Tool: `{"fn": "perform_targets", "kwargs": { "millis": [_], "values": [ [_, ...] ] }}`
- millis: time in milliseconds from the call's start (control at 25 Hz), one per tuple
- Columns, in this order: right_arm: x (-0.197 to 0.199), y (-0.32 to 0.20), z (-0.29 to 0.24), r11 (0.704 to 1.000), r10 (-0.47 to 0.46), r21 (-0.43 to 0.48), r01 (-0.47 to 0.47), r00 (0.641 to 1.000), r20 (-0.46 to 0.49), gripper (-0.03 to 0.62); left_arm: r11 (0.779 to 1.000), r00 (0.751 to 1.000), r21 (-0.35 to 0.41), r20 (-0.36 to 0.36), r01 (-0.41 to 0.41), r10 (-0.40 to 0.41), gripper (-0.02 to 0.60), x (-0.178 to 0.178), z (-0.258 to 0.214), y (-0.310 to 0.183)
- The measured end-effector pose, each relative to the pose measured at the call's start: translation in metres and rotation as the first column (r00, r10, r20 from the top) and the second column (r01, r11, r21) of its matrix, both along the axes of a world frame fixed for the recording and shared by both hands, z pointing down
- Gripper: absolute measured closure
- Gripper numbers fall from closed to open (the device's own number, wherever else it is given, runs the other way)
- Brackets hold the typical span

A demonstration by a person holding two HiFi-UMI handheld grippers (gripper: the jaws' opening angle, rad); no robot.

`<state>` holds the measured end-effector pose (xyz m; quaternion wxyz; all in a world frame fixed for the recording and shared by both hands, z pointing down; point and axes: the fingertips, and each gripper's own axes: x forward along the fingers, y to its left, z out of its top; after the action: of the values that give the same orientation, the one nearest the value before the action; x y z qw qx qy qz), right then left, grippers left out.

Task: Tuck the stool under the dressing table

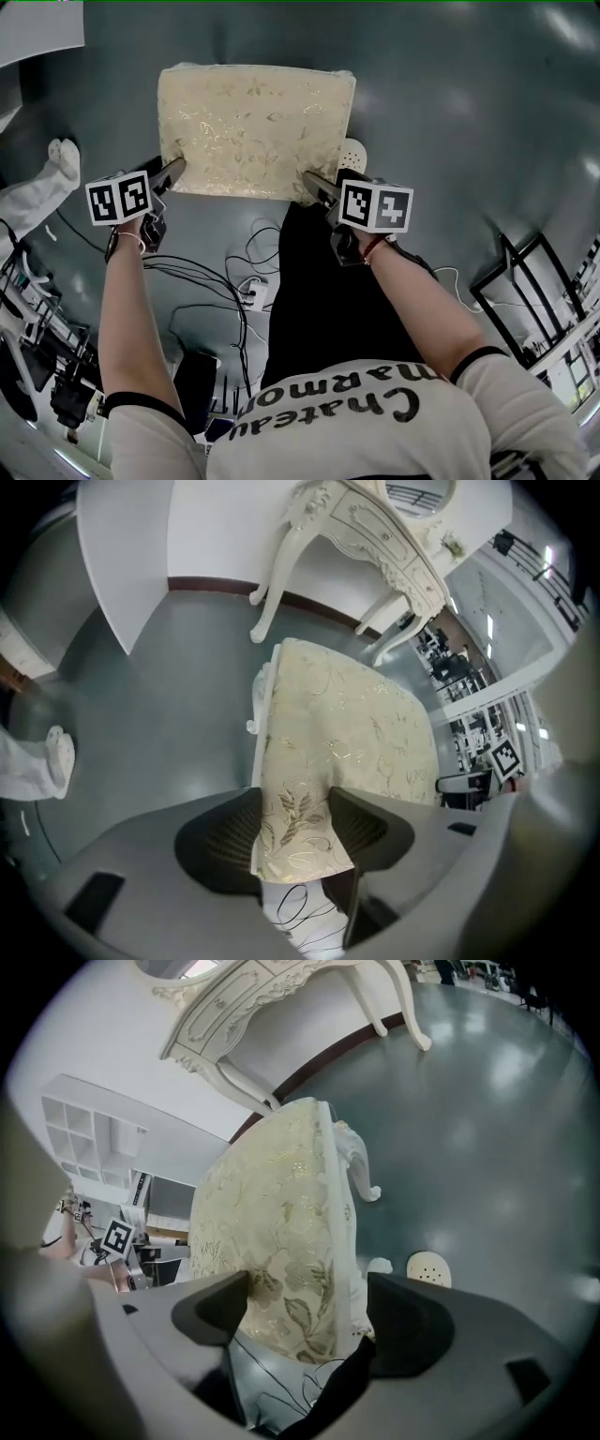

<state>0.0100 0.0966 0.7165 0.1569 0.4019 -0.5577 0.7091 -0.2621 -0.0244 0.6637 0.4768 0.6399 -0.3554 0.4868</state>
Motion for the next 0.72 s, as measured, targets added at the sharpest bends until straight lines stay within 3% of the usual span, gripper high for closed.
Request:
{"fn": "perform_targets", "kwargs": {
  "millis": [160,280,440,600,720],
  "values": [
    [-0.005,-0.002,0.001,1.000,-0.008,0.028,0.005,0.995,0.096,0.219,0.999,0.999,-0.034,0.005,-0.032,0.032,0.356,0.003,0.000,0.000],
    [-0.005,-0.008,-0.003,0.993,-0.078,0.098,0.069,0.992,0.094,0.234,0.997,0.999,-0.059,0.022,-0.040,0.041,0.365,0.005,-0.003,0.001],
    [-0.005,-0.009,-0.002,0.991,-0.105,0.093,0.097,0.990,0.090,0.245,0.996,0.999,-0.088,0.041,-0.027,0.031,0.371,0.004,-0.004,0.002],
    [-0.003,-0.011,0.000,0.989,-0.090,0.119,0.084,0.995,0.050,0.249,0.999,1.000,-0.044,0.015,-0.024,0.025,0.370,0.005,-0.006,0.000],
    [0.000,-0.013,-0.003,0.981,-0.134,0.146,0.126,0.990,0.043,0.252,1.000,1.000,0.004,0.005,0.021,-0.021,0.370,0.003,-0.008,0.008]
  ]
}}
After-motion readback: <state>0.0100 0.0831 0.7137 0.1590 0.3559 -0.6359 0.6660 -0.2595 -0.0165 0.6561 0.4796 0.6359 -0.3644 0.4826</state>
